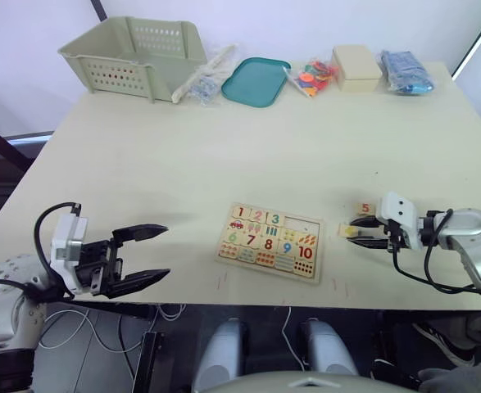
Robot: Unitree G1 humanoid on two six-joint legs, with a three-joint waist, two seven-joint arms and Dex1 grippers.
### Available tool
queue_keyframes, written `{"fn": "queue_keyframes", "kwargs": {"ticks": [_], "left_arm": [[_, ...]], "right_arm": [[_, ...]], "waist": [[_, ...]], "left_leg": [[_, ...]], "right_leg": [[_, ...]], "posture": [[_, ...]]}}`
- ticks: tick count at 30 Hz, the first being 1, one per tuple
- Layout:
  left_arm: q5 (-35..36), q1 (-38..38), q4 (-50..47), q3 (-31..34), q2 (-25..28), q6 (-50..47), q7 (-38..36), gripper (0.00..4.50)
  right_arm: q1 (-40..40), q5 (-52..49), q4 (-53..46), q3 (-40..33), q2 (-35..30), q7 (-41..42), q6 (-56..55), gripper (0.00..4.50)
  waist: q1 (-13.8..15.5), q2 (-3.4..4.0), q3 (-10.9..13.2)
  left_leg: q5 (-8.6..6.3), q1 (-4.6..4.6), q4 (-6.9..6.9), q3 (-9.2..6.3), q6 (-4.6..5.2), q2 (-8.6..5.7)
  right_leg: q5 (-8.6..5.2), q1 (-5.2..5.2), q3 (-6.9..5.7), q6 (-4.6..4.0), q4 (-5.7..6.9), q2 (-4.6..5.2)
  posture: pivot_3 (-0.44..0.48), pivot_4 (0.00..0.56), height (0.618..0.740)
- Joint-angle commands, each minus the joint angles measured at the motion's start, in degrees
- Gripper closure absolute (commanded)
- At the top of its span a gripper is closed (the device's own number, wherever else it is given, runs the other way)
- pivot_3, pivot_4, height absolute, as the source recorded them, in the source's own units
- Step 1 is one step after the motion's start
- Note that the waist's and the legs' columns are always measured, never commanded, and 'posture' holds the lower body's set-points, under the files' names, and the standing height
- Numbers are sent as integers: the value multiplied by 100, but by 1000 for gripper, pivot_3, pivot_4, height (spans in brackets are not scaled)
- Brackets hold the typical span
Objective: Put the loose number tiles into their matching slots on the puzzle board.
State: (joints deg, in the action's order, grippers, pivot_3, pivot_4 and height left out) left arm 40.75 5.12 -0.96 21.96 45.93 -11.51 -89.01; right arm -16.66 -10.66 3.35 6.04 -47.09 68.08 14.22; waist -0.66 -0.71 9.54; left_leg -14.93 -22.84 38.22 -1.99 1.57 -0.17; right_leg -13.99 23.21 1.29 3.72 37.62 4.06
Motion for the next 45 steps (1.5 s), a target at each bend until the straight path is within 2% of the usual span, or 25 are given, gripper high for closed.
{"fn": "queue_keyframes", "kwargs": {"ticks": [1, 7, 8, 9, 11, 12, 19, 23, 26, 28, 31, 33, 38, 45], "left_arm": [[109, 10, -172, 105, 29, -2, 1, 0], [109, -4, -193, 93, 2, -8, 48, 0], [110, -1, -197, 93, -1, -8, 55, 0], [110, 3, -201, 93, -4, -8, 60, 0], [108, -4, -199, 89, -10, -8, 69, 0], [108, -10, -197, 87, -12, -9, 74, 0], [110, 7, -217, 97, -32, -2, 98, 0], [111, 25, -215, 128, -32, 6, 104, 0], [114, 32, -207, 145, -30, 11, 109, 0], [116, 53, -211, 162, -34, 20, 114, 0], [120, 77, -205, 189, -42, 41, 131, 0], [120, 93, -208, 201, -56, 54, 144, 0], [119, 149, -246, 211, -102, 86, 180, 0], [195, 329, -380, 344, -189, 99, 267, 0]], "right_arm": [[48, 151, -59, 84, -132, -17, 179, 2542], [32, 110, -9, 70, -45, -43, 222, 2542], [41, 110, 29, 77, -16, -52, 197, 2815], [52, 120, 61, 86, 1, -54, 154, 2815], [50, 106, 91, 83, 28, -41, 102, 3521], [43, 91, 85, 64, 33, -37, 77, 3613], [47, -100, -491, -140, -52, -67, 181, 3613], [-222, -210, -1525, -163, -20, -528, 1257, 3613], [-590, -237, -2308, 133, -188, -619, 2387, 3613], [-1091, -84, -2913, 485, -314, -830, 3365, 3613], [-2144, -199, -3319, 1254, -339, -786, 4745, 3613], [-2704, -371, -3362, 1641, -159, -842, 5530, 3613], [-3505, -568, -3019, 2140, 307, -1158, 6529, 3613], [-3972, -569, -2332, 2655, 834, -1614, 6571, 3613]], "waist": [[-1, 0, 0], [-1, 0, 0], [-1, 0, 0], [-2, 0, 0], [-10, -5, -3], [-12, -7, -4], [-11, -4, -2], [-22, 6, 4], [-23, 7, 4], [-22, 11, 7], [-24, 11, 7], [-25, 12, 7], [-11, 11, 7], [-28, 11, 7]], "left_leg": [[0, 0, 0, 0, 0, 0], [0, 0, 0, 0, 0, 0], [0, 0, 0, 0, 0, 0], [0, 0, 0, 0, 0, 0], [0, 0, 0, 0, 0, 0], [0, 0, 0, 0, 0, 1], [0, 1, 0, 0, 0, 1], [0, -1, -1, 1, 0, 2], [0, -2, -2, 2, 0, 4], [0, -5, -2, 3, 0, 3], [0, -14, -3, 2, 0, 6], [0, -14, -5, 3, 0, 6], [0, -19, -6, 1, 0, 4], [0, -19, -9, 1, 0, 2]], "right_leg": [[0, 0, 0, 0, 0, 0], [0, 0, 0, 0, 0, 0], [0, 0, 0, 0, 0, 0], [0, 0, 0, 0, 0, 0], [0, 0, 0, 0, 0, 0], [0, 0, 0, 0, 0, -1], [0, 0, 0, 0, 0, -1], [0, 2, 2, 0, 2, 0], [0, 8, 4, -1, 4, -2], [0, 10, 3, -1, 2, 0], [-1, 23, 3, -3, 5, 0], [-1, 24, 4, -4, 4, 1], [-1, 25, 0, -4, 0, 6], [0, 27, 1, -4, 2, 8]], "posture": [[0, 150, 740], [0, 150, 740], [0, 150, 740], [0, 150, 740], [0, 150, 740], [0, 150, 740], [0, 150, 740], [0, 150, 740], [0, 150, 740], [0, 150, 740], [0, 150, 740], [0, 150, 740], [0, 150, 740], [0, 150, 740]]}}
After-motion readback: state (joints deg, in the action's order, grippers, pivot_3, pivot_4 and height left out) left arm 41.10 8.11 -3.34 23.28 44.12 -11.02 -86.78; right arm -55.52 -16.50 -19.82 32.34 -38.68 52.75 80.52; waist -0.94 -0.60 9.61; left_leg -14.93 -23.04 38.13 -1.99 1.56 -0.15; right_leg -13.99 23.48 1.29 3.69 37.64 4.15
